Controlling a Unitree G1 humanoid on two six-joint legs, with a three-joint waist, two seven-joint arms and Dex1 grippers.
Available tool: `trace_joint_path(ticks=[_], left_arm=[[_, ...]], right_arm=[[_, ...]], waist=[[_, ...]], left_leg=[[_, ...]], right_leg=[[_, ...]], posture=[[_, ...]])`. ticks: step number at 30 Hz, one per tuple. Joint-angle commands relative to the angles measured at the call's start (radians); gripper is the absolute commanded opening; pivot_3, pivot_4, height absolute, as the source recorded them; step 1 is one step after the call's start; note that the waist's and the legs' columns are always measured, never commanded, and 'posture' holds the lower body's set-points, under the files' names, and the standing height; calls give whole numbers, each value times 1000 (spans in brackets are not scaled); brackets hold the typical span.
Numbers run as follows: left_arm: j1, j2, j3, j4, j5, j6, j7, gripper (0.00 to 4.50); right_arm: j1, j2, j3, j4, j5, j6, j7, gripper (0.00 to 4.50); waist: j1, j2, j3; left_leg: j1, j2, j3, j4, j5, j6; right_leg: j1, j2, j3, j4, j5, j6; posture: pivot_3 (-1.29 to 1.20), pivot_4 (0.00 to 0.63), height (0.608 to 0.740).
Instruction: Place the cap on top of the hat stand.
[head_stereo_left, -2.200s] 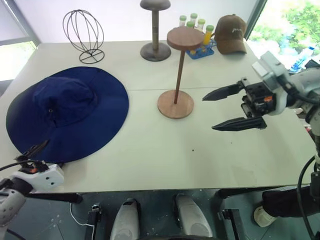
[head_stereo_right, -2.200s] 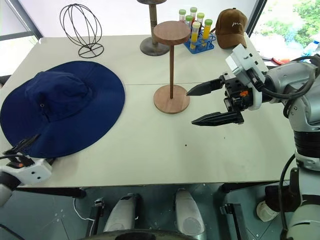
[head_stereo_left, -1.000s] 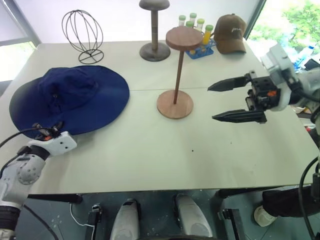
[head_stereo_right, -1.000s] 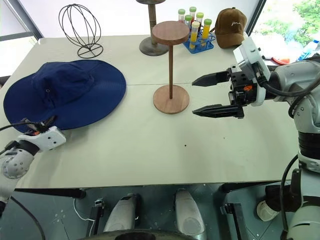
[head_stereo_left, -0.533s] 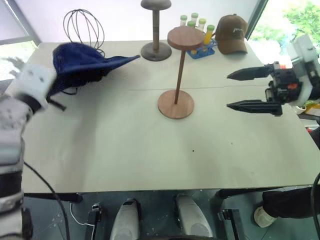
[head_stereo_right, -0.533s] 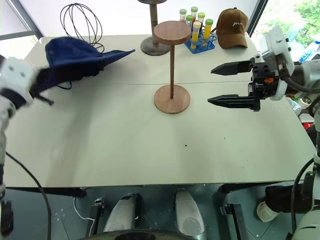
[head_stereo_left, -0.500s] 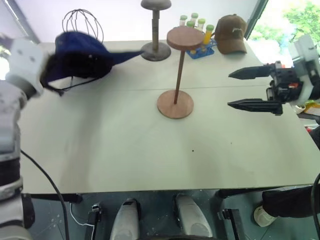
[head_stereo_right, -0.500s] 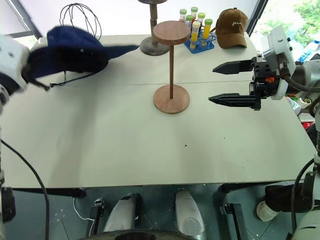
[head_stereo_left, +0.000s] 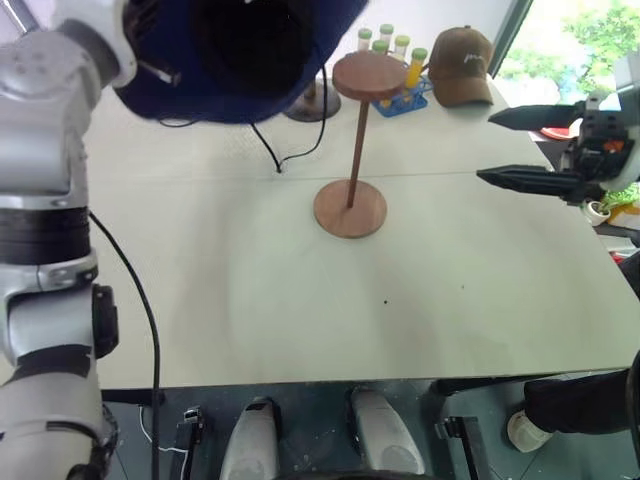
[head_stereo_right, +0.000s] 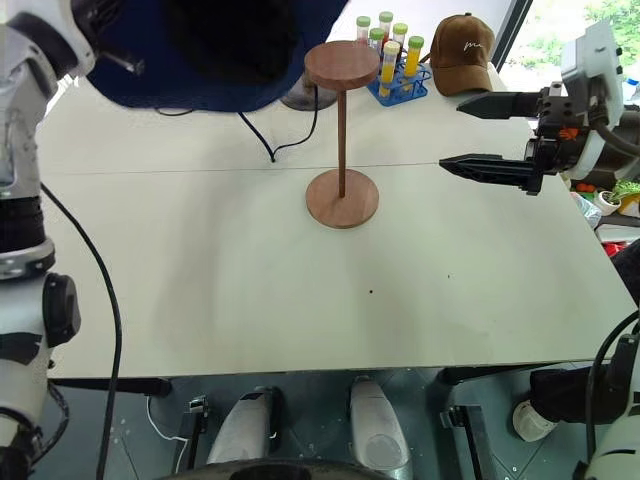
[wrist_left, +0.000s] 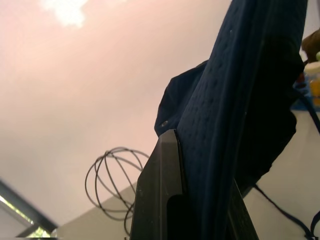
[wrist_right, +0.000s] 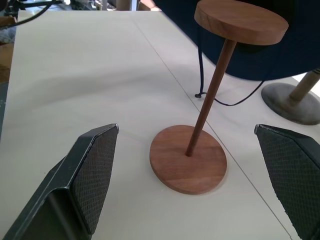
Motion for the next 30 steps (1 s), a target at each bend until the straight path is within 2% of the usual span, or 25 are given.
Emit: trace_joint_path(ticks=[1,9,12,15,20,26,30], left_arm=[[-42,-6,-10,-34,14,-170,-37,30],[-31,-119,-15,-95,-33,-230,-50,30],[12,-147,-44,-125,-8,-340,-66,30],[69,-147,-77,-135,35,-507,-91,30],[177,-91,-108,-75,174,-869,-76,30],[357,6,-83,3,434,-1435,101,30],[427,13,-78,78,560,-1540,203,30]], right_arm=[[-23,-31,-59,25,-1,-22,-16,4500],[-17,-52,-83,77,-8,-39,-31,4500],[-9,-56,-90,86,-8,-44,-31,4500],[1,-60,-97,90,-9,-46,-29,4500],[20,-63,-106,91,-10,-49,-31,4500],[57,-68,-115,75,-12,-54,-33,4500],[91,-90,-119,73,-13,-40,-14,4500]], waist=[[0,0,0],[-1,0,0],[-1,0,0],[-1,0,0],[-2,0,0],[1,1,0],[13,1,0]], left_leg=[[0,0,0,0,0,0],[0,0,0,0,0,0],[0,0,0,0,0,0],[1,0,0,0,0,0],[1,0,0,1,0,0],[1,0,1,0,0,0],[1,-1,1,1,0,0]], right_leg=[[0,0,0,0,0,0],[0,0,0,0,0,0],[0,0,1,0,0,0],[0,0,1,0,0,0],[0,0,1,1,0,0],[0,0,2,1,0,0],[0,-1,2,1,1,1]], posture=[[0,150,740],[0,150,740],[0,150,740],[0,150,740],[0,150,740],[0,150,740],[0,150,740]])
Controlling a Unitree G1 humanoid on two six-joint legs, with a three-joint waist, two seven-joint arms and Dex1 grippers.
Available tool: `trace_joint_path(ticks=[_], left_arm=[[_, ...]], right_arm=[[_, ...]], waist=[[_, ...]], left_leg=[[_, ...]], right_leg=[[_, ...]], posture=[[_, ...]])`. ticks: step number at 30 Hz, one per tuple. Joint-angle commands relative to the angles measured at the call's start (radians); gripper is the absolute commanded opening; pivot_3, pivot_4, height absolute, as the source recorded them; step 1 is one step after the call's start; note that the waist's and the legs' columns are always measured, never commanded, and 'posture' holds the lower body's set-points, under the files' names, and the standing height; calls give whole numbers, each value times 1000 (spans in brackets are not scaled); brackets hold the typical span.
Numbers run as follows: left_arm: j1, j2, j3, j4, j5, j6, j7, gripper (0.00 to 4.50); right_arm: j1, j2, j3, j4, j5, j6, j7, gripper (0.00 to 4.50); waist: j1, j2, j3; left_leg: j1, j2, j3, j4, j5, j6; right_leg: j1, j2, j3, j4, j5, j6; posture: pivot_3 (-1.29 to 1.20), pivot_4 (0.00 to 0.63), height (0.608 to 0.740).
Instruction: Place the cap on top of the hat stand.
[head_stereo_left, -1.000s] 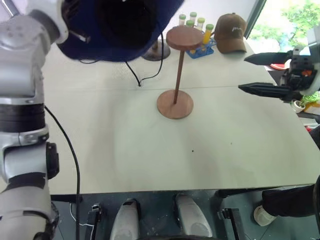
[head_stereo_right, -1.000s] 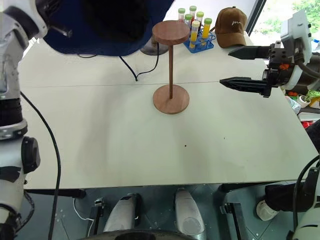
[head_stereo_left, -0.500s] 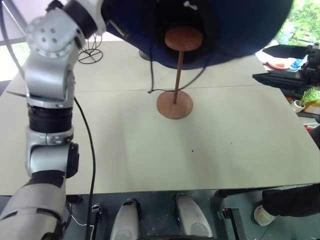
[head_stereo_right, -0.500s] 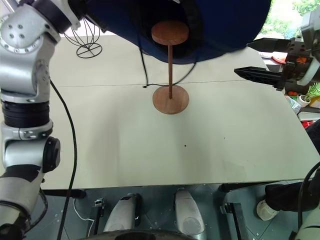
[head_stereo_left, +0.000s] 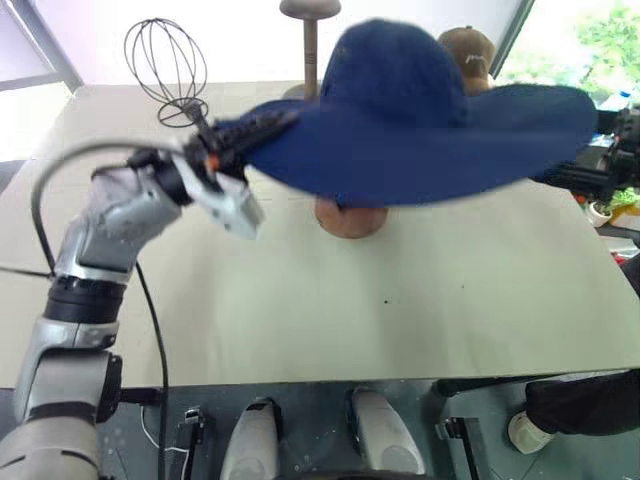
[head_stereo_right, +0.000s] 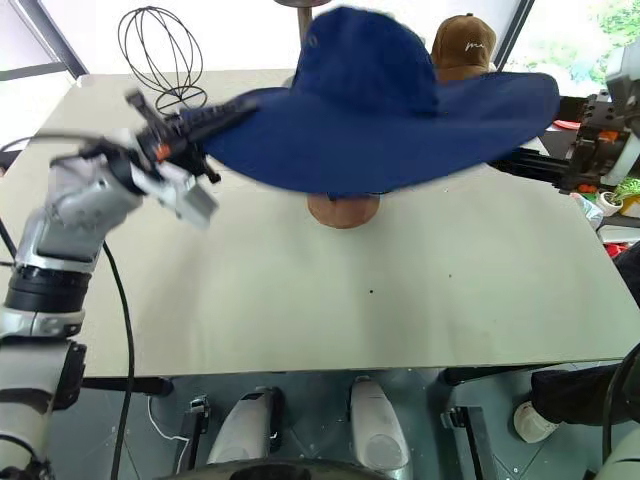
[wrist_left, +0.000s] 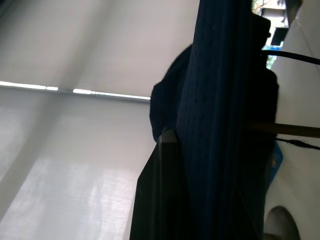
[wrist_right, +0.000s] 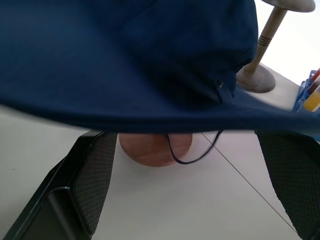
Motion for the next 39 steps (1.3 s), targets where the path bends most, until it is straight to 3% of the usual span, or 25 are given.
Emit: trace_joint_path(ticks=[1,15,20,30,33,39], left_arm=[[9,15,31,43,79,-85,90,30],[32,90,-6,212,218,-187,233,30],[33,89,-34,296,263,-204,279,30],[-24,98,-80,340,321,-229,341,30],[-34,108,-85,346,282,-236,323,949],[8,151,-75,311,221,-243,285,3918]], right_arm=[[26,-54,-53,-32,13,6,25,4500],[390,-162,-335,-66,35,106,72,4500],[382,-160,-364,-177,99,177,54,4500],[251,-130,-232,-212,146,177,24,4500],[233,-120,-204,-198,140,162,22,4500],[213,-110,-160,-183,137,140,21,4500]], waist=[[9,0,0],[14,3,-2],[11,4,-2],[18,4,-2],[17,4,-2],[14,4,-2]], left_leg=[[0,0,0,0,0,0],[1,0,0,1,0,0],[2,0,0,0,0,0],[1,0,0,1,0,0],[1,0,0,1,0,0],[1,0,1,0,0,0]], right_leg=[[0,0,0,0,0,0],[1,0,0,0,0,1],[1,1,0,0,0,1],[2,0,0,0,0,1],[2,0,0,0,0,1],[2,0,0,0,0,1]], posture=[[0,150,740],[0,150,740],[0,150,740],[0,150,740],[0,150,740],[0,150,740]])
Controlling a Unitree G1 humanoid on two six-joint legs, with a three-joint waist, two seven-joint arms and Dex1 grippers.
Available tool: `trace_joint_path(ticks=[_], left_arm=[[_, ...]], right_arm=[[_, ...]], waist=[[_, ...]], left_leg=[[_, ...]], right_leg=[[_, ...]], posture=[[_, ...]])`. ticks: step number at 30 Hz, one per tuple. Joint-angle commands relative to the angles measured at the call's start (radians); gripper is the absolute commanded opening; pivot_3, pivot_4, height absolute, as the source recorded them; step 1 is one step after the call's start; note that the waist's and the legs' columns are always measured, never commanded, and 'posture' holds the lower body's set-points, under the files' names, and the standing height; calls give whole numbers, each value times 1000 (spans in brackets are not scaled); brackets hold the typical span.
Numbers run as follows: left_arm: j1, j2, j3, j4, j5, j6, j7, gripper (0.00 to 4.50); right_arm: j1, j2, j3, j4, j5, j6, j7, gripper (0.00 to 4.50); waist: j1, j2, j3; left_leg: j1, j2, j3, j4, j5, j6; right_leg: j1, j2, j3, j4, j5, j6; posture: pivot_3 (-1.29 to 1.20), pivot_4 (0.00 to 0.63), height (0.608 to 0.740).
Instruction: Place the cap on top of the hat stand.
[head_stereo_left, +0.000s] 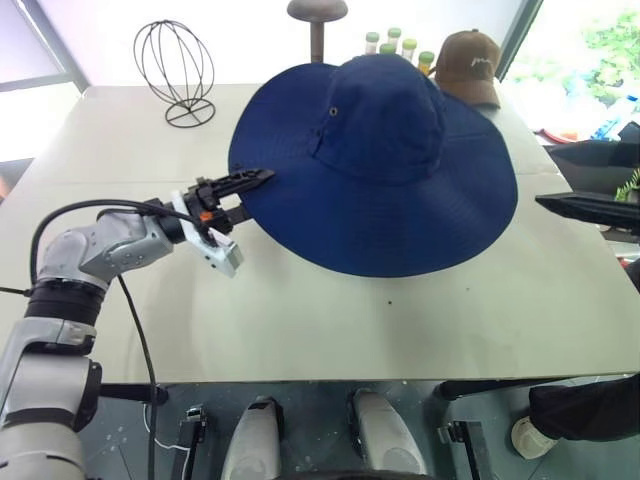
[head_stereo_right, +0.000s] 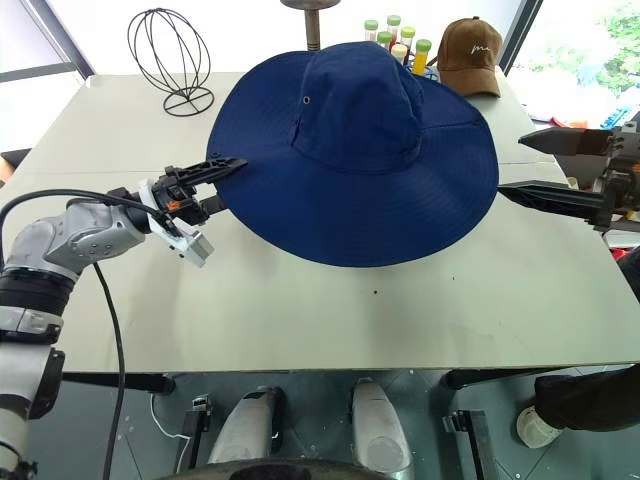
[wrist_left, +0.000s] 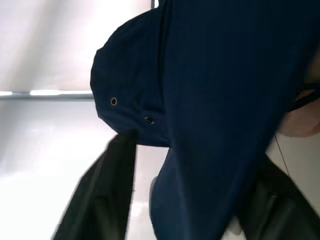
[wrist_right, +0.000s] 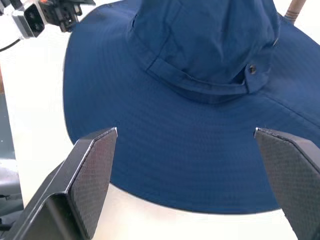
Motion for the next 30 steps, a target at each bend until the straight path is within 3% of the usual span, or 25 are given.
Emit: trace_joint_path(ticks=[1,6,9,12,15,20,25,30], left_arm=[[35,46,18,-43,-60,-10,-20,4444],[178,155,53,-122,-177,24,-96,4483],[311,250,75,-197,-402,173,-237,4483],[485,346,122,-332,-733,455,-443,4483],[633,429,289,-505,-1159,918,-644,4483],[666,513,597,-563,-1624,1509,-883,4483],[565,594,750,-465,-1765,1823,-1069,4483],[493,662,769,-424,-1712,1904,-1226,4483]], right_arm=[[-33,-1,3,3,0,-23,-2,4500],[-105,8,74,42,-21,-43,5,4500],[-147,16,118,81,-46,-68,19,4500],[-190,23,152,129,-72,-94,37,4500],[-251,31,192,191,-103,-120,59,4500],[-348,46,250,289,-151,-160,110,4500],[-432,61,299,399,-208,-214,169,4500],[-506,81,335,509,-265,-271,215,4500]], waist=[[0,0,0],[-3,0,0],[0,0,0],[-1,1,0],[-1,1,1],[-1,1,2],[-17,2,3],[-34,2,3]], left_leg=[[0,0,0,0,0,0],[1,0,0,-1,0,0],[0,1,0,-1,0,0],[1,1,1,-1,0,0],[0,2,2,-2,0,0],[-1,3,2,-1,0,0],[-1,3,3,-2,0,0],[-1,3,3,-4,0,0]], right_leg=[[0,0,0,0,0,0],[0,0,0,0,0,0],[0,0,0,0,0,0],[0,0,0,0,0,-1],[-2,0,0,0,-2,-3],[-2,1,-1,0,-3,-5],[-3,1,-1,0,-5,-7],[-4,1,-1,0,-5,-7]], posture=[[0,150,740],[0,150,740],[0,150,740],[0,150,740],[0,150,740],[0,150,740],[0,150,740],[0,150,740]])
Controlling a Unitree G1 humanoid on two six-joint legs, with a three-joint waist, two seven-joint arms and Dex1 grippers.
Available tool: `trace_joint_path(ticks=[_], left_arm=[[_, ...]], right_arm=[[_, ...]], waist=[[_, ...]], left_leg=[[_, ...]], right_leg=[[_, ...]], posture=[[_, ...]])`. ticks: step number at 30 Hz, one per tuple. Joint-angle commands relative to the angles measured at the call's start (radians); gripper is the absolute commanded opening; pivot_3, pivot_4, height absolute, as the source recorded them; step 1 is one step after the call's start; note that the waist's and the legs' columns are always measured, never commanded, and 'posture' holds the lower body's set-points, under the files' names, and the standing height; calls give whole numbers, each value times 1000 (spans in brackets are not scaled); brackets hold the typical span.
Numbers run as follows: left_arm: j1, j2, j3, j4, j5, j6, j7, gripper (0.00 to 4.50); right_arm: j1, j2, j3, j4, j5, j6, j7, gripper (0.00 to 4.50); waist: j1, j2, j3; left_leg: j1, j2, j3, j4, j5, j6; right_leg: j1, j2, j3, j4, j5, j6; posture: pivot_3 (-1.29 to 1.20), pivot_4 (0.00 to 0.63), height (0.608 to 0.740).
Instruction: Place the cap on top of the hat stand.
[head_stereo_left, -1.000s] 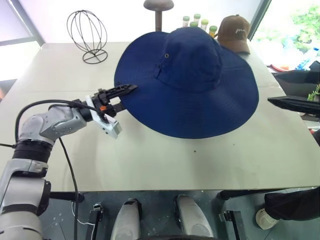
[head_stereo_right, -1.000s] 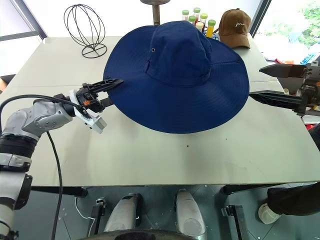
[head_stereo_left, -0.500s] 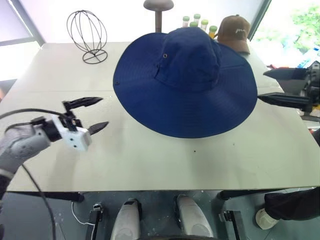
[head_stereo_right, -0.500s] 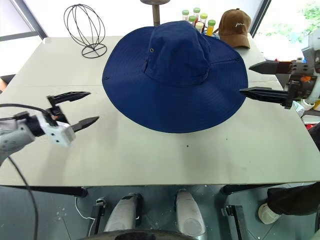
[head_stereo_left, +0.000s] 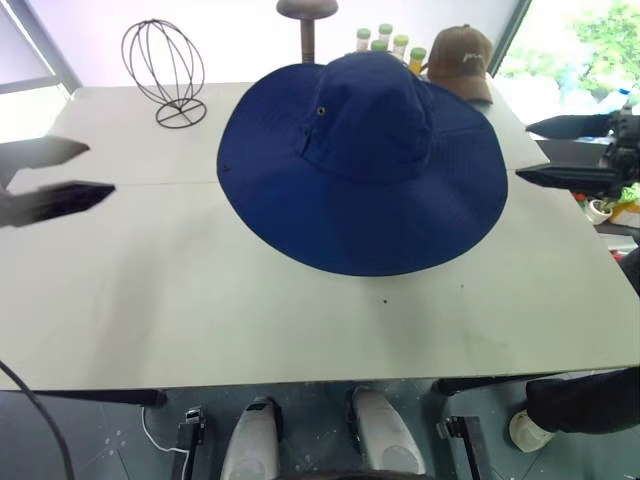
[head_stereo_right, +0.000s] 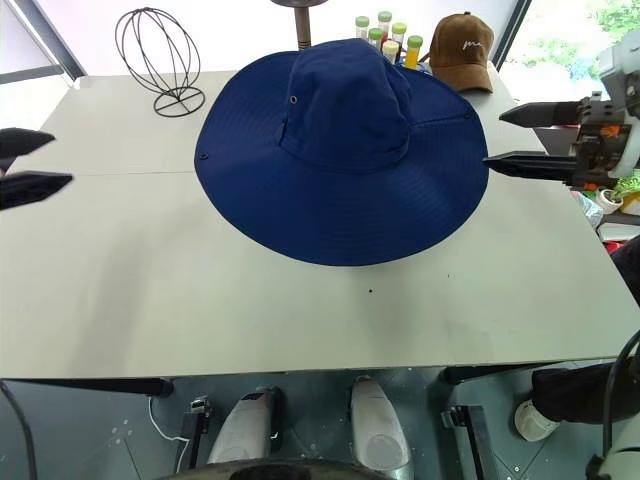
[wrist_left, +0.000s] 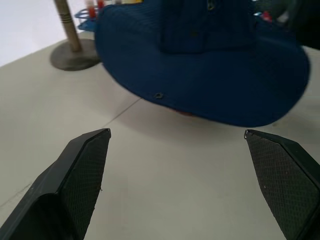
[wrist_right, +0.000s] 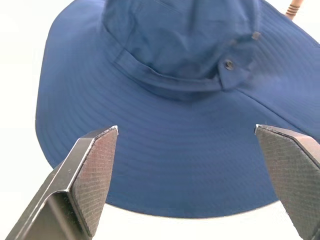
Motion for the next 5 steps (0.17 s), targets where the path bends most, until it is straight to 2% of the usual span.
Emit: trace_joint_path(ticks=[1,5], left_arm=[[-51,35,21,13,43,15,-85,4483],[-122,44,-30,5,81,16,-120,4483]], right_arm=[[-51,11,4,48,-33,-47,36,4500],[-79,27,12,84,-58,-72,69,4500]], waist=[[-6,0,0],[-17,0,0]], left_leg=[[0,0,0,0,0,0],[0,0,0,0,0,0]], right_leg=[[0,0,0,0,0,0],[0,1,0,1,0,0]], posture=[[0,150,740],[0,150,740]])
